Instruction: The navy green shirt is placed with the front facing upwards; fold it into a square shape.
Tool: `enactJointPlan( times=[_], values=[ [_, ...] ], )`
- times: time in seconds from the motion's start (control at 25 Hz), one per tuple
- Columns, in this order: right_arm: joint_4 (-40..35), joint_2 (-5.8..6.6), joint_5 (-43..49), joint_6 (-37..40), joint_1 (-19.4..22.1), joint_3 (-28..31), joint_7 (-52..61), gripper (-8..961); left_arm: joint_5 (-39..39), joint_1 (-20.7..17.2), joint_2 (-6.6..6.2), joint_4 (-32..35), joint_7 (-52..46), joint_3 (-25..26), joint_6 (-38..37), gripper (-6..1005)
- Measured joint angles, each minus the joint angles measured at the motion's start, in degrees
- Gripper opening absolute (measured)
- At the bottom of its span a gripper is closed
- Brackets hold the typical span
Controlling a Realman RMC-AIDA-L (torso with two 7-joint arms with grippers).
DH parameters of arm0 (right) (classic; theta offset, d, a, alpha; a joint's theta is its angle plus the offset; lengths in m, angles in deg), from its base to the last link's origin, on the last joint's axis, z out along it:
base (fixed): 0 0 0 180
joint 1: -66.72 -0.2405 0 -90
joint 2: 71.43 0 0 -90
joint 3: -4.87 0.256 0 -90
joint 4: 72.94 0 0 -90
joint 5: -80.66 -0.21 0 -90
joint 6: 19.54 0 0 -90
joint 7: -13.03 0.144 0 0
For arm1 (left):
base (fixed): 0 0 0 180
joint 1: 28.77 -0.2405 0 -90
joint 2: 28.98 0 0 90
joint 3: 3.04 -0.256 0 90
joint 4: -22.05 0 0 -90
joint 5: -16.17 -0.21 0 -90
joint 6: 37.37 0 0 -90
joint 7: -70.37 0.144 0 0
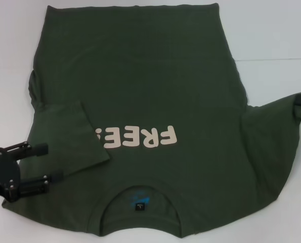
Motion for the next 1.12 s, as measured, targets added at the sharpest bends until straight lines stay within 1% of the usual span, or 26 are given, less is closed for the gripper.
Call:
enactJointPlan(
  times=[0.2, 0.32, 0.68, 0.88, 1.12],
  values=[
    [0.07, -0.76, -0.18, 0.93, -2.63, -2.04, 0.25, 11, 0.00, 0.09, 0.00, -0.02, -0.07, -0.06, 0.07, 811],
    [0.12, -1.53, -0.33, 0.98, -4.92, -3.40, 0.39, 11, 0.00, 0.09, 0.00, -0.02, -0.09, -0.06, 0.11, 811],
    [0.26, -4.48, -0.21, -0.81, -11.06, -9.55, 1.18, 11, 0.00, 0.09, 0.00, 0.07, -0.10, -0.04, 0.09, 811],
    [0.29, -5.75, -0.13, -1.66, -12.75, -12.07, 1.67, 11, 0.00, 0.08, 0.00, 0.08, -0.10, -0.05, 0.10, 811],
    [0.39, -6.91, -0.04, -2.97, -13.15, -16.26, 2.59, 11, 0.00, -0.10, 0.00, -0.05, -0.10, -0.08, 0.17, 811]
  ],
)
